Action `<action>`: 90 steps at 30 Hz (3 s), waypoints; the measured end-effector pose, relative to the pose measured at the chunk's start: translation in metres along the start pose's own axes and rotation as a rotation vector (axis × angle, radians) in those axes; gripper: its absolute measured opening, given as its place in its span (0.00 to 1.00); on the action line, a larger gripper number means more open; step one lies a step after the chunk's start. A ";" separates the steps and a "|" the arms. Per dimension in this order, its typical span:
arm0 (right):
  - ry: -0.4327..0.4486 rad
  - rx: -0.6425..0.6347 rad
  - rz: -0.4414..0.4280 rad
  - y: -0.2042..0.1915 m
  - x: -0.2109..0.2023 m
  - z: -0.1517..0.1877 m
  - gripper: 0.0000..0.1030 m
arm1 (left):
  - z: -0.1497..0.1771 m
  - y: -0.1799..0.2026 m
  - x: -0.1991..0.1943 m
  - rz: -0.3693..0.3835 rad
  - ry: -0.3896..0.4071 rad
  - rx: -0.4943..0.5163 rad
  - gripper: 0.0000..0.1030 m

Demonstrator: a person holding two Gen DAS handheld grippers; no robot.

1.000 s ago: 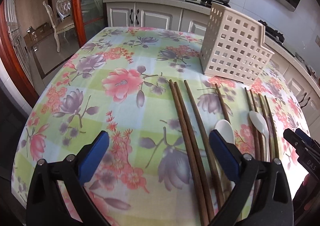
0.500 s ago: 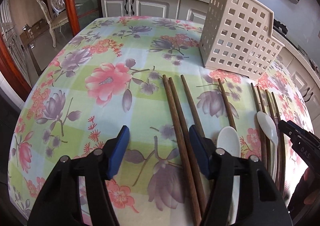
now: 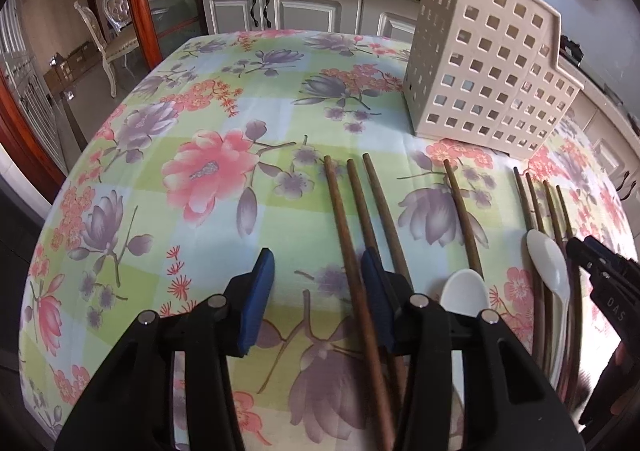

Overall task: Organize utensils
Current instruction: 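Lower the left tool onto a brown chopstick and close its fingers, then lift the chopstick upright with the left tool toward the white caddy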

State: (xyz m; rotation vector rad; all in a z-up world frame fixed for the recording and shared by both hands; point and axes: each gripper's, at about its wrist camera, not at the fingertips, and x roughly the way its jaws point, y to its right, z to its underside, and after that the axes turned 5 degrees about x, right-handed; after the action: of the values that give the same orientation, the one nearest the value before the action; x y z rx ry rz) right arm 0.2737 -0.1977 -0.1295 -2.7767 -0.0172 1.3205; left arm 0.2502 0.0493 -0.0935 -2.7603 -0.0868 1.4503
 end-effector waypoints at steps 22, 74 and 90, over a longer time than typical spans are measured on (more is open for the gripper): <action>0.036 0.007 -0.043 -0.001 -0.010 -0.002 0.10 | -0.005 0.007 -0.004 0.046 0.018 0.009 0.06; 0.081 0.042 -0.122 0.017 -0.037 0.011 0.16 | 0.024 0.009 -0.158 0.109 0.456 0.054 0.06; -0.011 -0.020 -0.013 -0.016 0.012 -0.015 0.16 | 0.019 0.009 -0.156 0.123 0.462 0.064 0.06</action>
State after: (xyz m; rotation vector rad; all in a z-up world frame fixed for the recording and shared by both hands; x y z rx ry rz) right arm 0.2931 -0.1826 -0.1280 -2.7814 -0.0486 1.3395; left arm 0.1467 0.0304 0.0240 -3.0051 0.1370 0.7796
